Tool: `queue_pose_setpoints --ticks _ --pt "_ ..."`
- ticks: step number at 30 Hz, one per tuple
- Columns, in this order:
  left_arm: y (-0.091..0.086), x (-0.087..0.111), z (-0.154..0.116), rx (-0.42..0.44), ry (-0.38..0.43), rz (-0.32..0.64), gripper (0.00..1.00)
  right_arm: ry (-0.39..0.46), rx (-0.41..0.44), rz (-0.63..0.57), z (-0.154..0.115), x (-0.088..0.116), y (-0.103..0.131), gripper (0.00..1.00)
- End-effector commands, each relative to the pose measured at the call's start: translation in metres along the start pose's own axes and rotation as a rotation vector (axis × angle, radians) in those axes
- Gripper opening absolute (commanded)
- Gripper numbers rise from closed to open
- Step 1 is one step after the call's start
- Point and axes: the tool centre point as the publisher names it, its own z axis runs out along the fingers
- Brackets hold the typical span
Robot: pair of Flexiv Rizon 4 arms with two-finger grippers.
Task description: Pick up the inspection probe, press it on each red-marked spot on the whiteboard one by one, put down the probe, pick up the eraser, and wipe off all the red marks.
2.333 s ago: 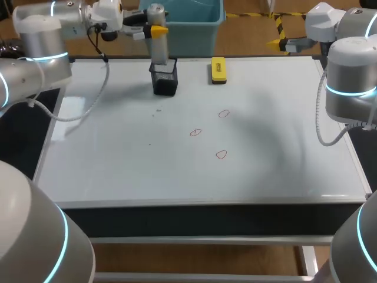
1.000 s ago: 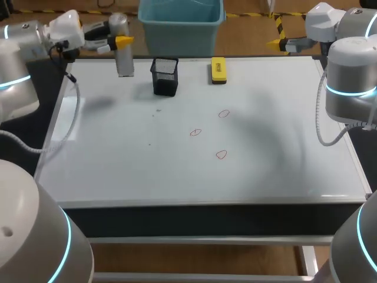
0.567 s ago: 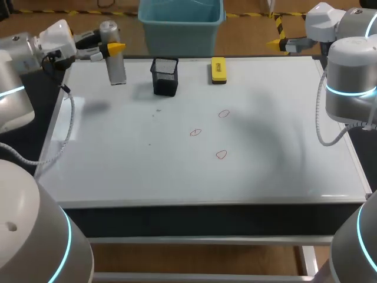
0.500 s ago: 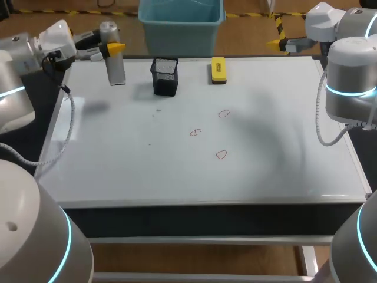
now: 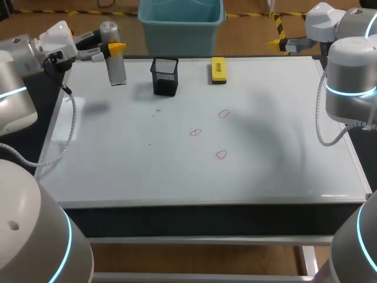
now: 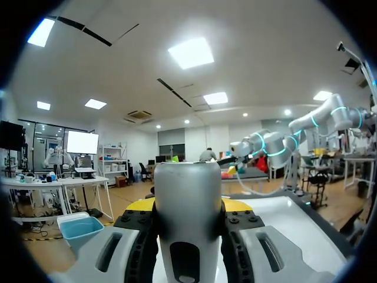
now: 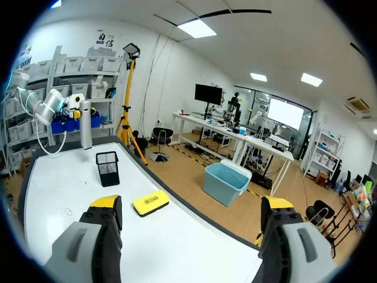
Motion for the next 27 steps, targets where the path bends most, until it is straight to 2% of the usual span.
queue_pose_setpoints --ticks 1,6,7,13,15,18,24,27 --pt "-0.002 0.001 0.000 0.000 -0.003 0.002 0.00 0.124 0.017 -0.081 0.005 0.006 0.012 1.00" --pt "-0.002 0.001 0.000 0.000 -0.003 0.002 0.00 0.330 0.035 -0.219 0.021 0.028 0.025 1.00" --pt "-0.002 0.001 0.000 0.000 -0.003 0.002 0.00 0.395 0.045 -0.263 0.027 0.036 0.028 1.00" --pt "-0.002 0.001 0.000 0.000 -0.003 0.002 0.00 0.614 0.103 -0.470 0.044 0.068 0.039 1.00" --pt "-0.002 0.001 0.000 0.000 -0.003 0.002 0.00 0.666 0.146 -0.564 0.048 0.080 0.041 1.00" --pt "-0.002 0.001 0.000 0.000 -0.003 0.002 0.00 0.749 0.168 -0.623 0.055 0.091 0.041 1.00" --pt "-0.002 0.001 0.000 0.000 -0.003 0.002 0.00 0.865 0.246 -0.785 0.067 0.103 0.041 1.00" --pt "-0.002 0.001 0.000 0.000 -0.003 0.002 0.00 0.929 0.289 -0.905 0.073 0.109 0.038 1.00"
